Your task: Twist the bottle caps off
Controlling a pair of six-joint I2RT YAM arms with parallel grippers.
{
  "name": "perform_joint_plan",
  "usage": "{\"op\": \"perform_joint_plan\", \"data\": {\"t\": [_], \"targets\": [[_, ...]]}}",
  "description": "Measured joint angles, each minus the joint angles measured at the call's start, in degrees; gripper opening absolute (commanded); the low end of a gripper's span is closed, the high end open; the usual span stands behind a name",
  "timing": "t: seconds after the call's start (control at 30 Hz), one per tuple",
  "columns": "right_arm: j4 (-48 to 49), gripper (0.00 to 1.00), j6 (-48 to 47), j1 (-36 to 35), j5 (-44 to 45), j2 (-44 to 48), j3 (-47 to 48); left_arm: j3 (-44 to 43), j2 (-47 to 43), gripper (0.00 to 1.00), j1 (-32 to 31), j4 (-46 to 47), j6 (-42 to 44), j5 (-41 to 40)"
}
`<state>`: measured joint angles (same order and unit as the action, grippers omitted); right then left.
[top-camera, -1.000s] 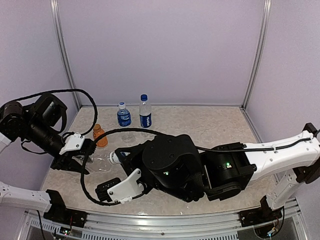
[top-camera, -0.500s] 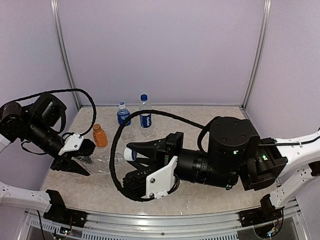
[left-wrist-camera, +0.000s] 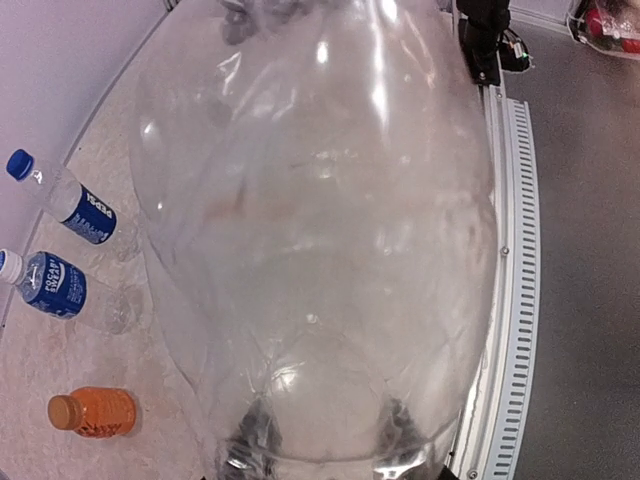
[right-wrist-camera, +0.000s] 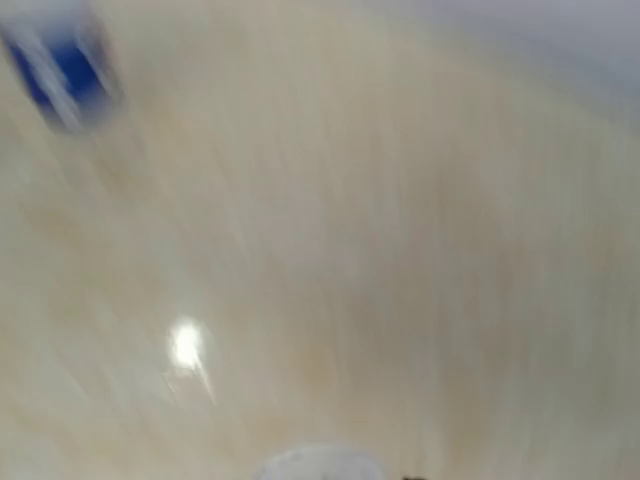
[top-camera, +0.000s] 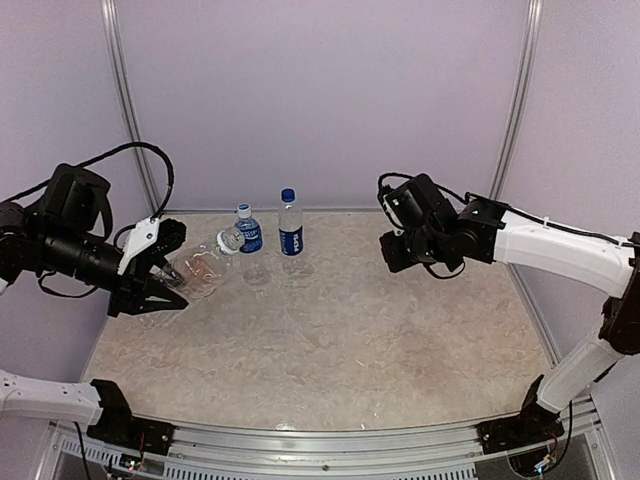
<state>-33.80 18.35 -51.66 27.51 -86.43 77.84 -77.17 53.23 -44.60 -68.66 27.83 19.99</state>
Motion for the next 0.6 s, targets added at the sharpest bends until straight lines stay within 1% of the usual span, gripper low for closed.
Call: {"op": "perform_joint_plan", "data": {"t": [0.07,0.17,0.27,0.43,0.47,0.53,0.57,0.6], "targets": [[-4.11,0.0,5.62,2.14,-2.34,-1.88,-4.09,0.0,-0.28,0.22,0.31,1.57,-2.1,-0.17],[-8.39,0.0,10.4,3.85,-6.23,-6.1,-9.18,0.0,-0.59,0.24,0.39,2.84,-3.69,-0.39],[-10.43,0.0,12.22,4.57,-9.75,-11.02,-11.17,0.02,-0.87,0.24,0.42,3.61,-4.33,-0.72],[-12.2,0.0,12.55,4.87,-13.81,-19.58,-10.82,0.09,-1.05,0.24,0.44,3.98,-4.48,-1.01],[-12.41,0.09,12.33,4.85,-14.6,-19.98,-9.73,0.09,-1.05,0.24,0.44,3.98,-4.46,-1.03],[-12.96,0.43,12.13,4.85,-15.34,-21.0,-8.5,0.09,-1.07,0.24,0.44,4.0,-4.46,-1.07],[-13.07,0.67,12.02,4.87,-15.78,-21.24,-8.04,0.09,-1.07,0.24,0.44,3.98,-4.44,-1.11],[-13.25,0.95,12.22,4.92,-16.0,-21.51,-7.63,0.09,-1.07,0.24,0.44,3.98,-4.44,-1.18]]}}
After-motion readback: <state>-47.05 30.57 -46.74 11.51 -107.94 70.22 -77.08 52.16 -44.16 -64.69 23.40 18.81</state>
